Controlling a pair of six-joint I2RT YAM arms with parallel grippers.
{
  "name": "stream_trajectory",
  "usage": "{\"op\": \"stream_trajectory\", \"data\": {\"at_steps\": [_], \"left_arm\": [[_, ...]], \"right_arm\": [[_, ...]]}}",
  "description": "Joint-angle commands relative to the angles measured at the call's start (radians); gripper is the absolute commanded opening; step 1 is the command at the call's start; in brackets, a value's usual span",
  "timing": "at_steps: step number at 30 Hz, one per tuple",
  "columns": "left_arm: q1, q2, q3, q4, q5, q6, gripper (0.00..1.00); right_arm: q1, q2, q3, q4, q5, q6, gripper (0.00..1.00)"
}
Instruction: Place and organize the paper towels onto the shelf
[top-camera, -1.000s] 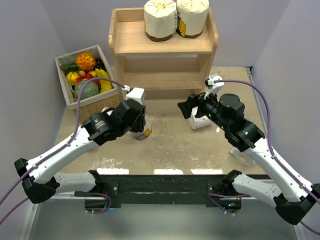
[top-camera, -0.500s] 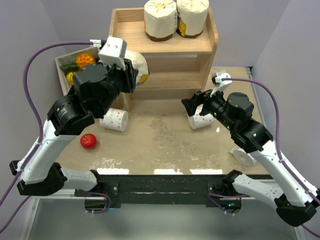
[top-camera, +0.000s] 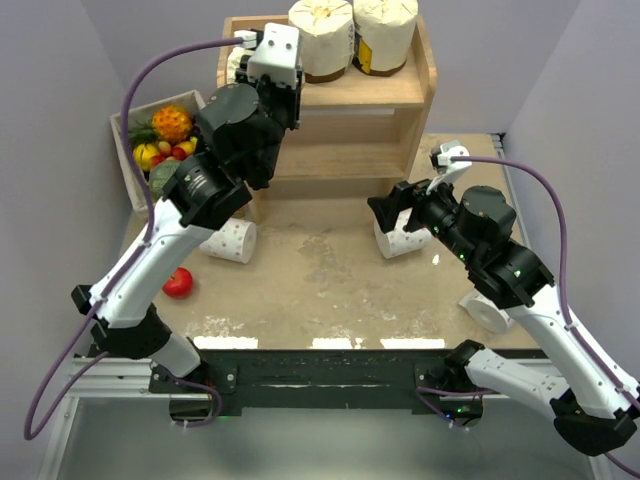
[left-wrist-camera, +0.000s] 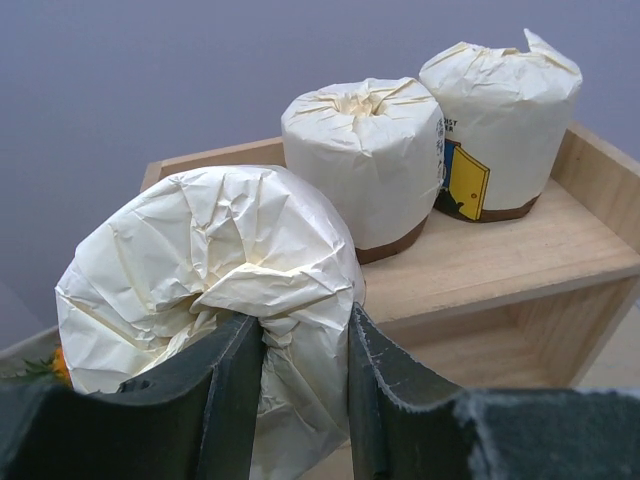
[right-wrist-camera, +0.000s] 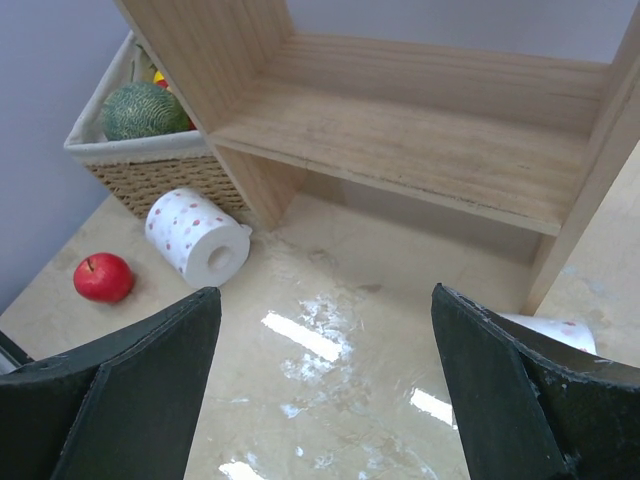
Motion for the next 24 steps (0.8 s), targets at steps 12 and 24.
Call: {"op": "stream_trajectory", "data": {"at_steps": [12,24], "left_arm": [[0.172,0.069,0.072,0.157,0.074,0.066,0.39],[0.198,0.144,0.090,0.203,0.060,0.118,0.65]], "right_arm": [[0.001,-0.019,0.020,0.008,0.024,-0.040,0.89],[0.003,-0.011,0.015,0.011,0.012,-0.030,0.89]]}}
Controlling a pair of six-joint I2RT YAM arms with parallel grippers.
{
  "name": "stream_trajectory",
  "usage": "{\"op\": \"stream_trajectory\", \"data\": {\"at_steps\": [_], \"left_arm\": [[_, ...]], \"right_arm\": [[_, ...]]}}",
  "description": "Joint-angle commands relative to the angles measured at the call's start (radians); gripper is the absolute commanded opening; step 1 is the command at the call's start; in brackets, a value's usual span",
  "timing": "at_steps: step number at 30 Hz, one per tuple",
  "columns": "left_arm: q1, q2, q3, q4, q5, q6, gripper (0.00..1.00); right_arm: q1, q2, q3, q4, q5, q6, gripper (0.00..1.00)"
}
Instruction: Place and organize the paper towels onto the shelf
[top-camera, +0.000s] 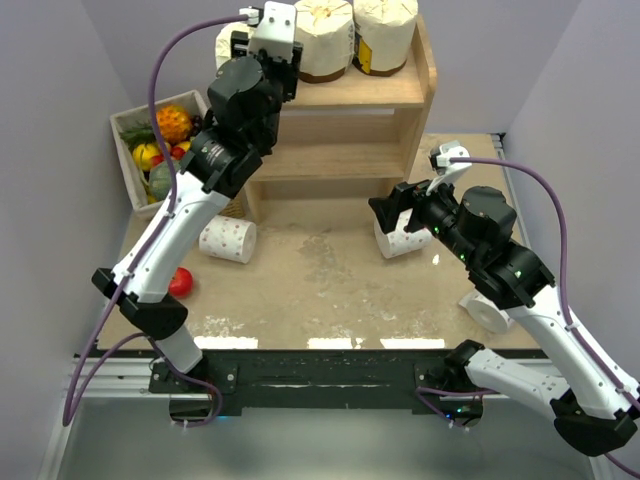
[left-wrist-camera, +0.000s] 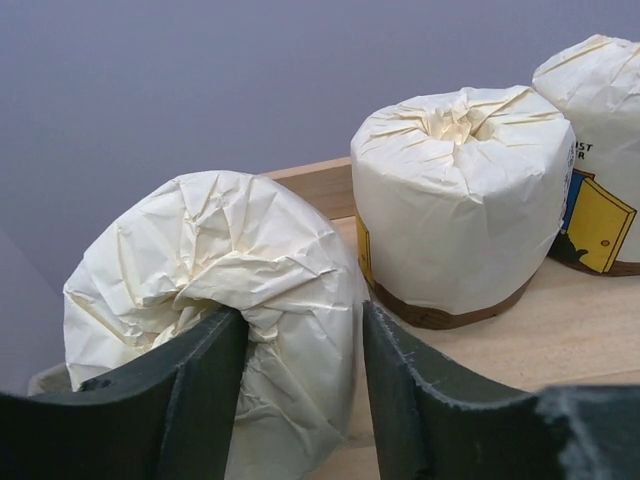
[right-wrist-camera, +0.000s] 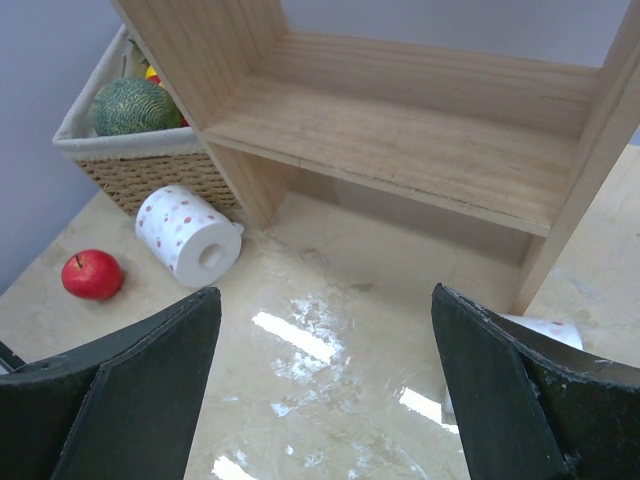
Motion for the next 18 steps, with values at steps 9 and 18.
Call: {"op": "stream_trajectory", "data": {"at_steps": [9,18], "left_arm": [[0.011,0.049,0.149,0.160,0.008,0.084,0.89],[0.012,-0.003,0.143,0.158,0.020,0.085,0.90]], "right_arm": [[0.001,-0.013,0.003,0.014,0.012,-0.005,0.90],[0.003,0.000,0.000,0.018,0.003,0.004,0.90]]}}
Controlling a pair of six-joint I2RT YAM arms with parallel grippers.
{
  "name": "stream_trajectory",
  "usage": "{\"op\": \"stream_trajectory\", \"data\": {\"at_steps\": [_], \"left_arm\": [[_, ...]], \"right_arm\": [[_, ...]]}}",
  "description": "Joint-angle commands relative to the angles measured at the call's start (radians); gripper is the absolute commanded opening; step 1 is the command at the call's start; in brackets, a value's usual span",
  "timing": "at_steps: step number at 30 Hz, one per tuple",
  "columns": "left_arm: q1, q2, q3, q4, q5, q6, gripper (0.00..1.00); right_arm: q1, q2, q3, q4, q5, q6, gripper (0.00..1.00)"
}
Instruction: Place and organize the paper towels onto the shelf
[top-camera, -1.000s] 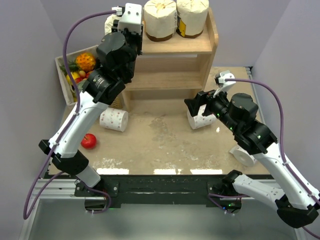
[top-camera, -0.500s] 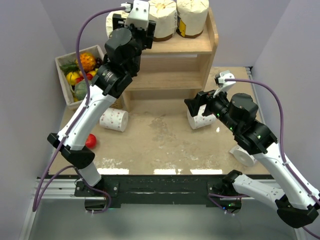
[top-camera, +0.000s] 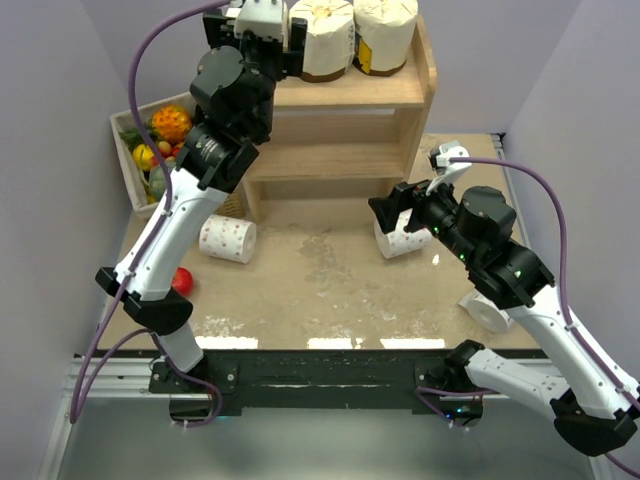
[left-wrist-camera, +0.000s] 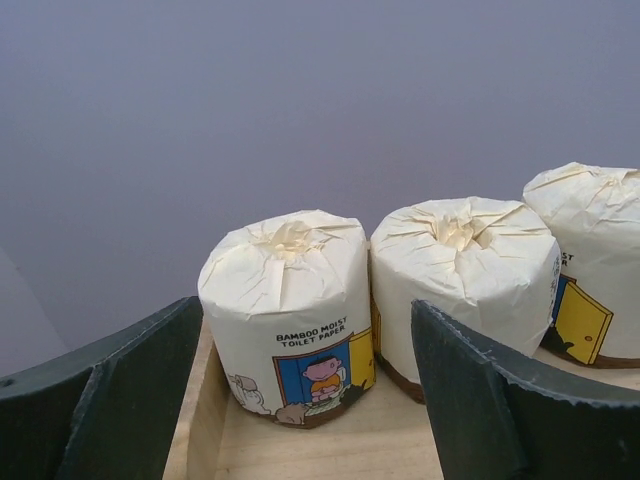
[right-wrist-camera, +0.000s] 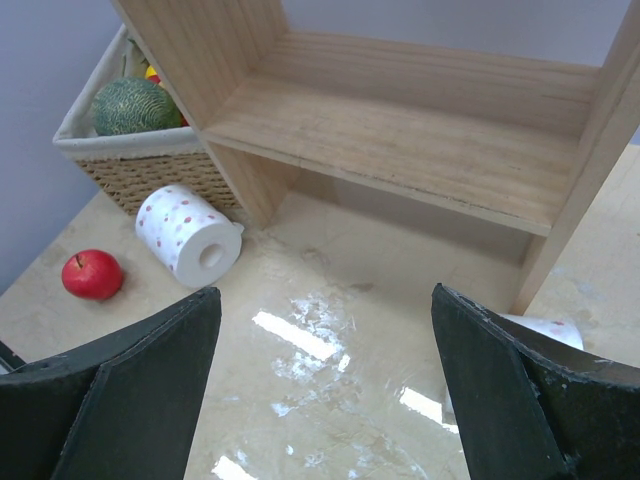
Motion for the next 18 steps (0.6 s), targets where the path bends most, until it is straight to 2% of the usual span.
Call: {"op": "stream_trajectory", "data": {"at_steps": [1,4,10,13,14,16,18], "left_arm": [[0.005,-0.073,0.017,0.033,0.012,0.011,0.90],[0.003,-0.135,-0.039,-0.011,0.016,-0.037,0.90],[0.005,-0.339,-0.326,-0.135,0.045,-0.173,0.89],[0.005,-0.474,-0.587,-0.212,0.133,-0.239,0.90],[0.005,-0.513,-0.651,-0.209,0.187,-0.259,0.91],[0.005,-0.622,-0.831,-0.201,0.216,-0.267,0.93],[0.003,-0.722,-0.950,-0.186,0.241,-0.322,0.96]], "right_arm": [[0.003,-0.001,0.000,0.020,0.003,0.005,0.90],[0.001,0.002,-0.006,0.023,0.012,0.013,0.90],[0.003,0.010,-0.032,0.013,0.015,0.039,0.90],[0.001,0.005,-0.084,0.013,0.026,0.074,0.90],[0.001,0.003,-0.101,0.012,0.038,0.097,0.90],[0.003,0.005,-0.146,0.003,0.054,0.114,0.90],[0.003,0.011,-0.172,-0.023,0.095,0.143,0.90]]}}
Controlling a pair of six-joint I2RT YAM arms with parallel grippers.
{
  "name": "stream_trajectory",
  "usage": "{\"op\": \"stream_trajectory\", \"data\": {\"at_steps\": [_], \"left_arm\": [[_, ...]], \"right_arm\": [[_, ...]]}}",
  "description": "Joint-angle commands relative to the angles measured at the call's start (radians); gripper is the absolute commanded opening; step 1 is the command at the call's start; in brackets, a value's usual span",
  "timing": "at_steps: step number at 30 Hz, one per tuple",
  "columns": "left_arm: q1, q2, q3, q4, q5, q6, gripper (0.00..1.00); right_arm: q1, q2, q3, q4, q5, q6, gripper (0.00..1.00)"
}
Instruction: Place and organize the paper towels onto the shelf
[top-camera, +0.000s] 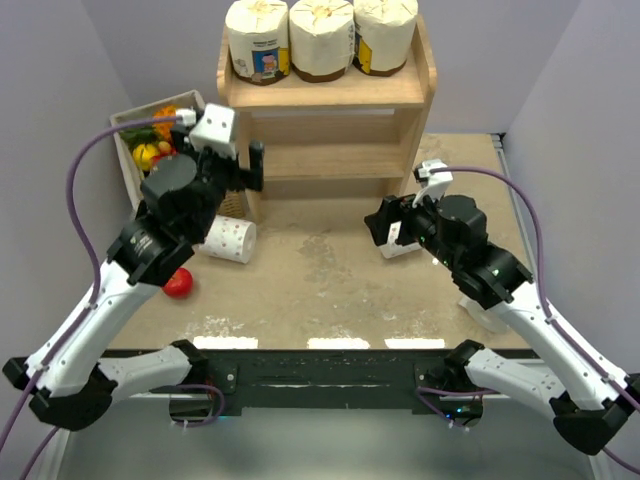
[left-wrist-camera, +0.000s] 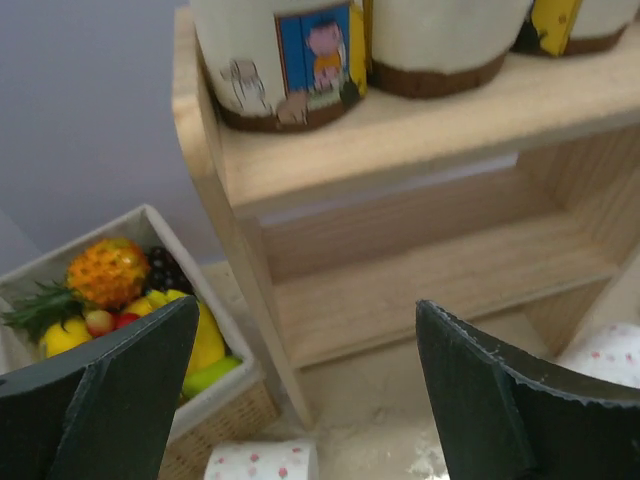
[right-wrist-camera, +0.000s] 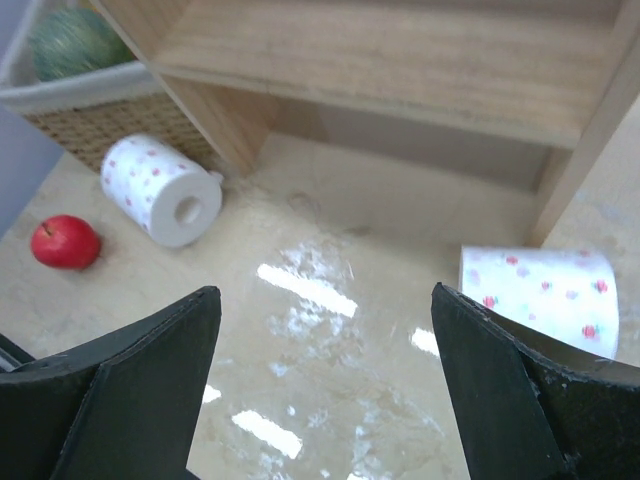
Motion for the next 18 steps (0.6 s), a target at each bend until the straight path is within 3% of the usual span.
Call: {"op": "stream_trajectory", "data": {"at_steps": [1,4,8,10,12,13,16,18], "left_arm": [[0.005,-0.158,-0.319,0.002,0.117,-0.118,0.96],[0.003,-0.237,-0.507,0.065,0.131,-0.136,1.00],[0.005,-0.248,-0.627,0.091,0.120,-0.159,1.00],[0.005,-0.235,-0.653,0.090,0.120,-0.156,1.00],[0.005,-0.225,-0.652,0.075,0.125,-0.147,1.00],[0.005,-0.228,-0.656,0.076,0.110,-0.147,1.00],[0.003,-0.251,-0.673,0.085,0.112,-0.153,1.00],[0.005,-0.274,-0.684,0.098,0.116,-0.155,1.00]], "right_arm": [[0.001,0.006,-0.082,-0.026,0.092,0.071,0.91],[0.000,0.035,-0.128,-0.017,0.163,0.051,0.93],[-0.011,0.123,-0.141,-0.028,0.322,0.063,0.93],[-0.075,0.143,-0.162,0.015,0.333,0.066,0.93],[-0.181,0.149,-0.173,0.044,0.208,0.059,0.93],[-0.324,0.156,-0.176,0.071,0.019,0.052,0.93],[-0.558,0.173,-0.199,0.142,-0.301,0.046,0.92],[-0.633,0.215,-0.201,0.162,-0.389,0.054,0.92]]}}
